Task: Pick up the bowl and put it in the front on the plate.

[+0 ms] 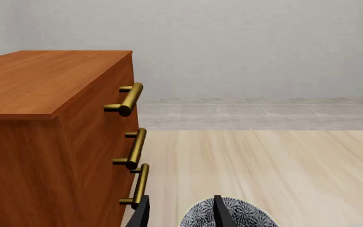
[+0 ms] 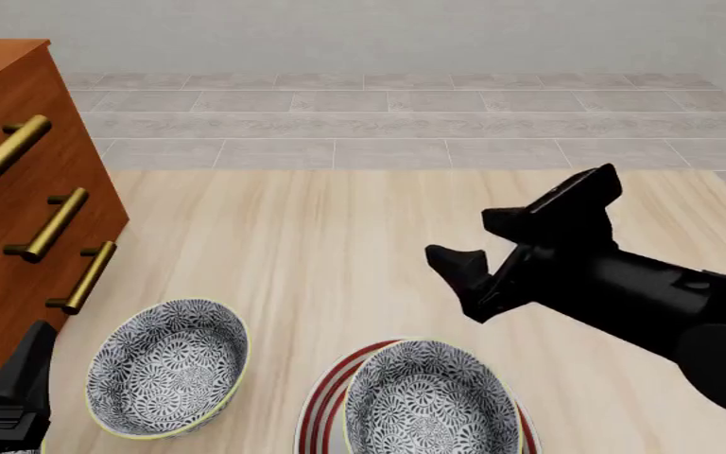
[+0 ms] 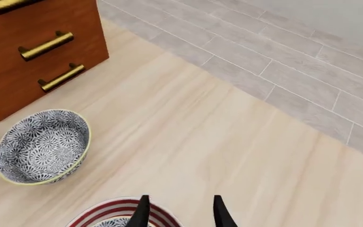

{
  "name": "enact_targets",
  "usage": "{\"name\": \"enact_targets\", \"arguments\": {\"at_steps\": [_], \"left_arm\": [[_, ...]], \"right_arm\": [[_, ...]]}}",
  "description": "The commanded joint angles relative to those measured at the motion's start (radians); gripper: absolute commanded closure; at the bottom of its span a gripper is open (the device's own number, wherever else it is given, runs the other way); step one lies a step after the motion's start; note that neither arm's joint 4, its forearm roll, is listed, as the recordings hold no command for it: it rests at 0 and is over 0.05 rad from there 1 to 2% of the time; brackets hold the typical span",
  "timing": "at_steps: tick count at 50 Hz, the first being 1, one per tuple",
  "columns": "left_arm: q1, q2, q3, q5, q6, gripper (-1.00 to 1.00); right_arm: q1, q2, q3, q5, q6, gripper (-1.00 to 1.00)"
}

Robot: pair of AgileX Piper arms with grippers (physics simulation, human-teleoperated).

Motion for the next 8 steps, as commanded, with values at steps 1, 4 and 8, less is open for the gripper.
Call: {"name": "enact_targets", "arguments": {"at_steps": [1,4,8], "left_arm": [[0.000,0.000,0.000,0.000,0.000,-1.00],[0.000,0.000,0.000,0.000,0.000,-1.00],[0.000,0.000,0.000,0.000,0.000,-1.00]], "right_arm": [[-0.010,0.039,-0.005,-0.084,-0.035,-1.00],[-0.010,0.049,-0.013,-0.100,-0.036,-1.00],[-0.022,0.065,-0.015,-0.139,-0.025,-1.00]]}}
